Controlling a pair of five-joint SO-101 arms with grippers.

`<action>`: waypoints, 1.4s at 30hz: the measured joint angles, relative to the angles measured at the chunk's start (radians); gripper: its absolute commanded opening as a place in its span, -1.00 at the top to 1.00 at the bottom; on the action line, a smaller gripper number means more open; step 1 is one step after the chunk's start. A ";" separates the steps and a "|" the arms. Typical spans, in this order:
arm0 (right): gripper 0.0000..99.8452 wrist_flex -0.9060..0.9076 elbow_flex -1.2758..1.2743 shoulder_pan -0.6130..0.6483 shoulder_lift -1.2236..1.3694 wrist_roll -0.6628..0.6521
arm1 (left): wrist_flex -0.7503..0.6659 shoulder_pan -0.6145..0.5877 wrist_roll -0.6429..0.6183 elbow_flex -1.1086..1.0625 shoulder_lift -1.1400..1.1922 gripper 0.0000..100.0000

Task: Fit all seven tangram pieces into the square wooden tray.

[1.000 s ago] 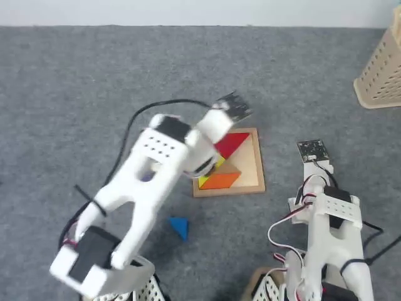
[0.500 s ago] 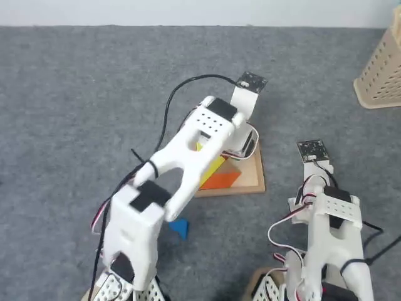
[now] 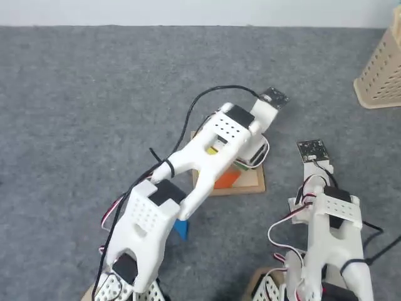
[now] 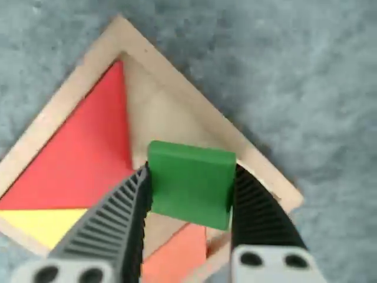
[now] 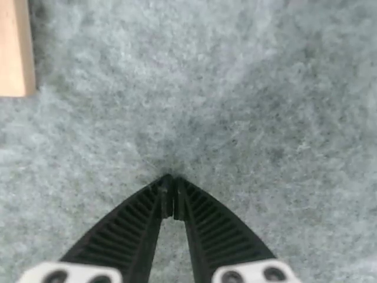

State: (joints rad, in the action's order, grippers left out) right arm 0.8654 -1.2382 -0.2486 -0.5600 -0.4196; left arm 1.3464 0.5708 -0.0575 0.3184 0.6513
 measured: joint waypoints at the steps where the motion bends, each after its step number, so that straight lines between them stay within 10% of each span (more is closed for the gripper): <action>1: 0.99 0.000 0.000 0.000 0.000 0.000 | 0.000 -0.003 0.000 0.000 0.000 0.85; 42: 0.99 0.000 0.000 0.000 0.000 0.000 | 0.018 -0.038 0.012 0.000 0.000 0.49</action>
State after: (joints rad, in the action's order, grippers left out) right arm 0.8654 -1.2382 -0.2486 -0.5600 -0.4196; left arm 1.3648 0.5324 -0.0453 0.3184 0.6513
